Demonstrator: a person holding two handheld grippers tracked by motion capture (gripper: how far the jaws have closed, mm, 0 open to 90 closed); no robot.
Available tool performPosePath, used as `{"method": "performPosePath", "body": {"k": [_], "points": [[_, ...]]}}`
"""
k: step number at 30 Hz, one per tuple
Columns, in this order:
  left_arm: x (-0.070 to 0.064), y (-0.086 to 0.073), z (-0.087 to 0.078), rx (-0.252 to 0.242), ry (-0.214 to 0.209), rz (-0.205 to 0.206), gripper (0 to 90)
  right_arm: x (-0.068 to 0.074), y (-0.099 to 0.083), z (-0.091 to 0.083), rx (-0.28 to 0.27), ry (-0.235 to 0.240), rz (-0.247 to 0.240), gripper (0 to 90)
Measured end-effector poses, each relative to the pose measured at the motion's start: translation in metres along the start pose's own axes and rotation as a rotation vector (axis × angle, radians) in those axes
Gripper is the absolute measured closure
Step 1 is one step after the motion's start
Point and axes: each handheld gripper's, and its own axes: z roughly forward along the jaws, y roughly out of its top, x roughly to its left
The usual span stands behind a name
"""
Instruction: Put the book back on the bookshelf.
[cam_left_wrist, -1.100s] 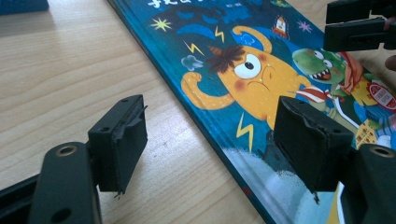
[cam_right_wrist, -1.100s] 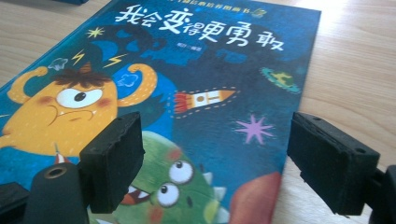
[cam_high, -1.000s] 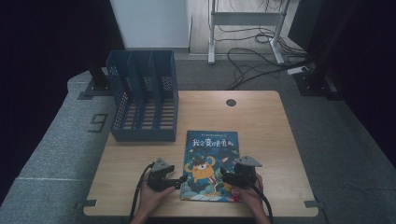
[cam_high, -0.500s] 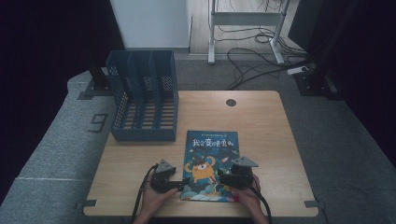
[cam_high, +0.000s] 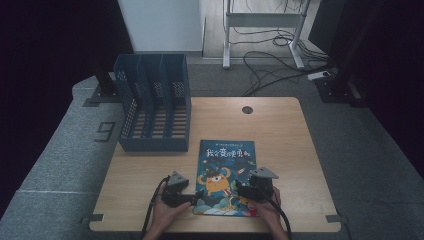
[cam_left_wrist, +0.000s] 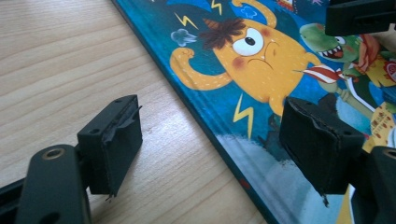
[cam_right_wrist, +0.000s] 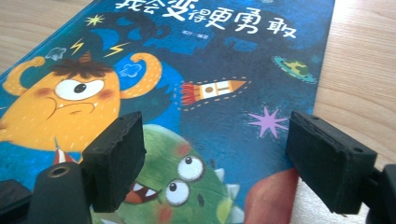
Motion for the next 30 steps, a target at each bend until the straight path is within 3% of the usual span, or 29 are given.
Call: {"method": "performPosePath", "body": {"k": [8,10,13,22,30], "points": [[-0.003,0.000,0.001,0.004,-0.004,0.009,21.0,-0.005,0.000,-0.001,0.010,-0.022,0.006,18.2],[-0.004,0.000,0.002,0.004,-0.009,0.010,21.0,-0.009,-0.001,0.002,0.044,-0.023,0.026,17.2],[-0.005,0.000,0.002,0.007,-0.014,0.020,21.0,-0.009,-0.002,0.003,0.041,-0.004,0.038,17.9],[-0.007,0.000,0.003,0.008,-0.026,0.020,21.3,-0.009,-0.001,0.002,0.044,-0.005,0.042,18.9],[-0.010,0.000,0.005,0.009,-0.041,0.025,21.4,-0.013,0.000,-0.001,0.042,0.021,0.090,19.6]]}}
